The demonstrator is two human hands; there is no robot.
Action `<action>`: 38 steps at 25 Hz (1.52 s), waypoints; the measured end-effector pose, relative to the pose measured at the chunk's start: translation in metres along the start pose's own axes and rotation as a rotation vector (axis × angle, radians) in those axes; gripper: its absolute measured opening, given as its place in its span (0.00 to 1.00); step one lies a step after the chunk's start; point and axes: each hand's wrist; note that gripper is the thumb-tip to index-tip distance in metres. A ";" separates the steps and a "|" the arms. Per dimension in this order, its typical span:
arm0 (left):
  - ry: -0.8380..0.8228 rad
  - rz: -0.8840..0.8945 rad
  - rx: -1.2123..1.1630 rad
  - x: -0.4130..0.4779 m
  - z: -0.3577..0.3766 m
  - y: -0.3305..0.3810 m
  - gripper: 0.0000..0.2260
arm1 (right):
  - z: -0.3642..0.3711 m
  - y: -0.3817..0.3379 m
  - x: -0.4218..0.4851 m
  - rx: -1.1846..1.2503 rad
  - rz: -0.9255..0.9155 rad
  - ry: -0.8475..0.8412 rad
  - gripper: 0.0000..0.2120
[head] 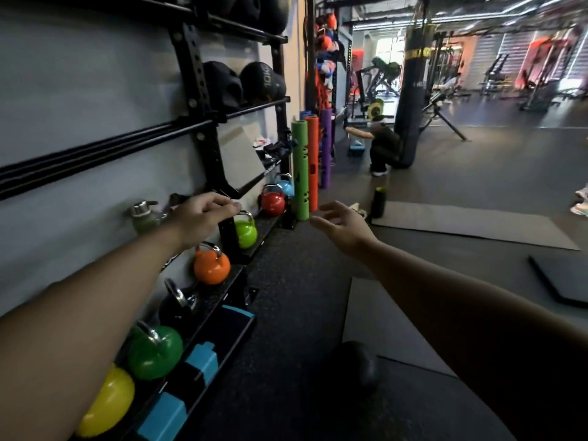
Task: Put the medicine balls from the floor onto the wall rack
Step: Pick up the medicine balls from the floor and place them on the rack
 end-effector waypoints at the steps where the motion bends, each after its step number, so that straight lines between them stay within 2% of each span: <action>1: -0.004 0.004 0.001 0.012 0.023 0.003 0.35 | -0.012 0.017 0.011 0.002 0.012 -0.004 0.24; 3: -0.010 -0.005 0.004 0.037 0.071 0.007 0.36 | -0.035 0.051 0.034 0.006 0.032 -0.016 0.26; 8: -0.090 -0.036 0.001 0.091 0.184 0.015 0.28 | -0.078 0.137 0.094 -0.012 0.131 -0.029 0.30; 11: -0.153 -0.043 0.033 0.126 0.236 0.016 0.35 | -0.094 0.173 0.136 -0.046 0.173 -0.025 0.30; 13: -0.173 -0.058 0.057 0.154 0.265 0.008 0.35 | -0.097 0.190 0.164 -0.063 0.184 -0.027 0.29; 17: -0.196 -0.098 0.048 0.208 0.323 -0.018 0.27 | -0.086 0.231 0.213 -0.078 0.211 -0.053 0.28; 21: -0.184 -0.170 0.079 0.253 0.377 -0.064 0.25 | -0.060 0.296 0.247 -0.131 0.280 -0.116 0.28; 23: -0.207 -0.211 0.160 0.267 0.411 -0.102 0.27 | -0.044 0.344 0.253 -0.159 0.329 -0.166 0.29; 26: -0.339 -0.294 0.325 0.272 0.473 -0.178 0.27 | -0.010 0.445 0.247 -0.242 0.440 -0.275 0.30; 29: -0.482 -0.451 0.392 0.251 0.543 -0.273 0.27 | 0.032 0.570 0.227 -0.302 0.539 -0.387 0.28; 32: -0.527 -0.537 0.438 0.215 0.614 -0.375 0.31 | 0.080 0.694 0.201 -0.359 0.590 -0.501 0.30; 34: -0.515 -0.579 0.457 0.186 0.668 -0.446 0.35 | 0.118 0.774 0.183 -0.370 0.606 -0.536 0.36; 36: -0.518 -0.617 0.432 0.154 0.724 -0.512 0.42 | 0.157 0.844 0.164 -0.363 0.593 -0.541 0.48; 38: -0.502 -0.670 0.382 0.125 0.776 -0.570 0.44 | 0.190 0.902 0.144 -0.333 0.618 -0.537 0.59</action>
Point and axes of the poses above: each hand's wrist, its own x-axis towards the middle knuckle, its own z-axis out of the palm, y = z × x, and after that the axes turned 7 degrees about y, right-handed
